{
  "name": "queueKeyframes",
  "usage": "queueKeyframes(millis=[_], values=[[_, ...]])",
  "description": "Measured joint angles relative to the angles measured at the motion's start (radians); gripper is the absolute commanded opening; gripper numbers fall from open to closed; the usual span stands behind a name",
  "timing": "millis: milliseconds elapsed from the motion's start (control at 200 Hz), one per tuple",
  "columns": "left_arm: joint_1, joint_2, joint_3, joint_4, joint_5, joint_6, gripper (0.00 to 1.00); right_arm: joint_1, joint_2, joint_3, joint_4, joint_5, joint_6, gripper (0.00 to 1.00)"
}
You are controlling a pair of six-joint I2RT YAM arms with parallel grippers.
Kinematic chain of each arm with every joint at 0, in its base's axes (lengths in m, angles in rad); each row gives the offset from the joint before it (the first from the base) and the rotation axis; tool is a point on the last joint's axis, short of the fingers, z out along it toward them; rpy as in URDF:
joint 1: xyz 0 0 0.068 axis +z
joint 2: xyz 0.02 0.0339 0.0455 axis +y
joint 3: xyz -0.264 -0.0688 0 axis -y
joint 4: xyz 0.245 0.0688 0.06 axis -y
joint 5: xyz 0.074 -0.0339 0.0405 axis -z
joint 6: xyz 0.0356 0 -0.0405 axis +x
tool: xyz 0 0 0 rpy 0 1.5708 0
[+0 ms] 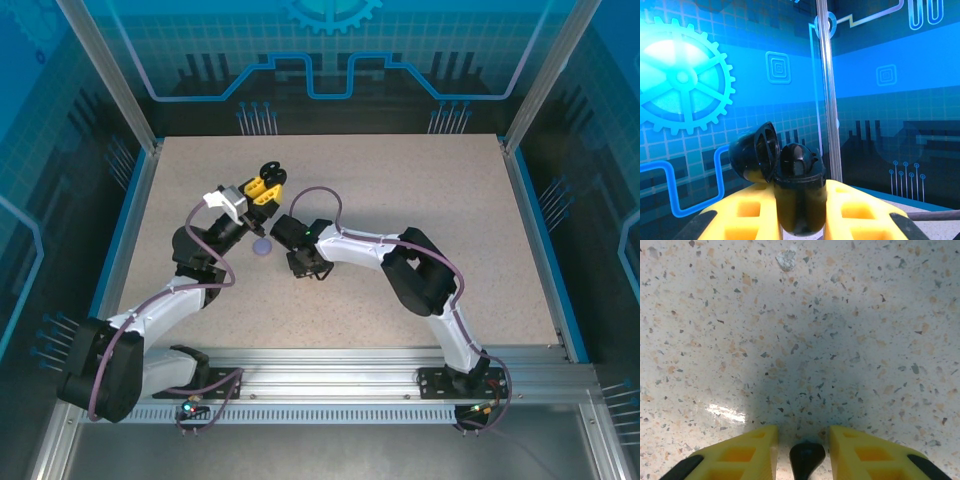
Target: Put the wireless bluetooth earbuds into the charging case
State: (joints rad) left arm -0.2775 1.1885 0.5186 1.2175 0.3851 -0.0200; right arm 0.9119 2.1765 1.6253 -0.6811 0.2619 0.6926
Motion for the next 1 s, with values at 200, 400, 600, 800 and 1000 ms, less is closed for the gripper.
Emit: queueKeyframes(millis=[200, 400, 600, 800, 1000], values=[[0.000, 0.000, 0.000, 0.000, 0.000, 0.000, 0.00, 0.006, 0.000, -0.003, 0.003, 0.012, 0.003, 0.29], [0.000, 0.000, 0.000, 0.000, 0.000, -0.005, 0.00, 0.013, -0.003, -0.010, 0.013, 0.023, 0.008, 0.26], [0.000, 0.000, 0.000, 0.000, 0.000, -0.007, 0.00, 0.018, -0.006, -0.016, 0.025, 0.025, 0.015, 0.20], [0.000, 0.000, 0.000, 0.000, 0.001, -0.007, 0.00, 0.018, -0.022, -0.043, 0.053, 0.026, 0.015, 0.19], [0.000, 0.000, 0.000, 0.000, 0.001, -0.008, 0.00, 0.017, -0.061, -0.098, 0.069, 0.024, 0.015, 0.19]])
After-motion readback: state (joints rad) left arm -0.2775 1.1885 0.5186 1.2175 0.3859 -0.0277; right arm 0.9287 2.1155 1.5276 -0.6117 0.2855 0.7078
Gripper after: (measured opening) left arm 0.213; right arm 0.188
